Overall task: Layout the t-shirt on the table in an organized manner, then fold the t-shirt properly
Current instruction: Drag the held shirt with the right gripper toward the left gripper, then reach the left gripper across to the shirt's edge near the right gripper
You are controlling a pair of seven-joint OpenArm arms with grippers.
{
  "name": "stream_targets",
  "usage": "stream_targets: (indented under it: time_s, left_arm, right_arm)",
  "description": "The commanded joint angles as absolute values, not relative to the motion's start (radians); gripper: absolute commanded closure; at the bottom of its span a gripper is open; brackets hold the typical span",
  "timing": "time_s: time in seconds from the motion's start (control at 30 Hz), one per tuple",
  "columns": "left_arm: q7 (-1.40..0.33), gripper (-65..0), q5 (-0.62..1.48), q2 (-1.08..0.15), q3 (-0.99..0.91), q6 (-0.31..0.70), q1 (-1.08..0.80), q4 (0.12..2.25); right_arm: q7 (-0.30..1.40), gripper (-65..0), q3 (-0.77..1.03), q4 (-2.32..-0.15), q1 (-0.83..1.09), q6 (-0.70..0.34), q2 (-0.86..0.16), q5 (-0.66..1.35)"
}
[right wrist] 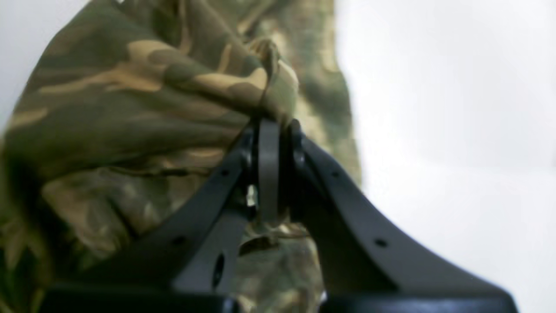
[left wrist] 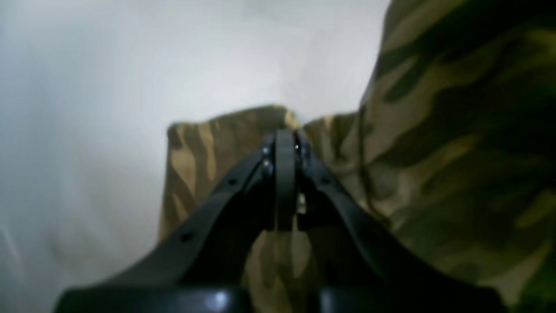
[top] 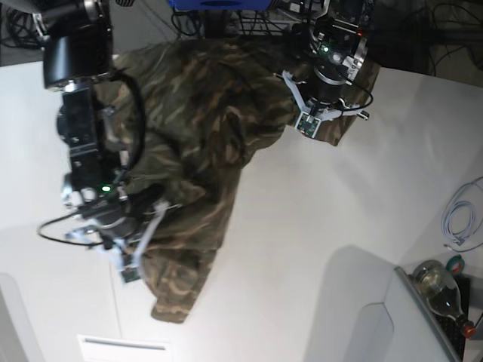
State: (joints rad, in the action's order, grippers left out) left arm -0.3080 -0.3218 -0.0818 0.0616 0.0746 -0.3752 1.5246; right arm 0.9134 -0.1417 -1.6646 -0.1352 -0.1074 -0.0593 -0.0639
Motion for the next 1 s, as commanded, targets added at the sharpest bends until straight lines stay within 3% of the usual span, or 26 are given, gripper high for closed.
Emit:
stream_targets:
  time_s: [0.0, 0.13, 0.5, 0.63, 0.77, 0.83, 0.97]
  left_arm:
    - [-0.288, 0.0, -0.325, -0.082, 0.061, 0.065, -0.371, 1.566]
    - [-0.289, 0.0, -0.326, -0.082, 0.068, 0.065, -0.366, 1.618]
    - [-0.291, 0.0, -0.326, -0.079, 0.074, 0.065, -0.326, 1.627]
    - [-0.337, 0.0, -0.326, -0.068, 0.084, 0.065, -0.308, 1.629]
    - [-0.409, 0.0, -0.326, -0.067, 0.128, 0.065, -0.283, 1.635]
    - [-0.409, 0.0, -0.326, -0.067, 0.127, 0.065, -0.282, 1.635]
    - [-0.409, 0.0, -0.325, -0.068, 0.073, 0.065, -0.282, 1.635]
  right_arm:
    - [0.905, -0.2, -0.127, -1.721, -0.143, -0.108, -0.076, -0.071]
    - [0.955, -0.2, -0.064, -1.867, -0.108, -0.124, -0.143, -0.071]
    - [0.915, -0.2, 0.4, -1.937, -0.071, -0.392, -0.173, -0.076]
    - [0.909, -0.6, 0.476, -1.796, -0.067, -0.404, -0.214, -0.076]
    - [0.789, -1.4, 0.559, -1.474, -0.108, -0.386, -0.223, -0.077]
    - [0.731, -7.8, 0.584, -1.314, -0.136, -0.314, -0.231, -0.077]
    - [0.713, -35.0, 0.507, -1.267, -0.136, -0.254, -0.259, -0.077]
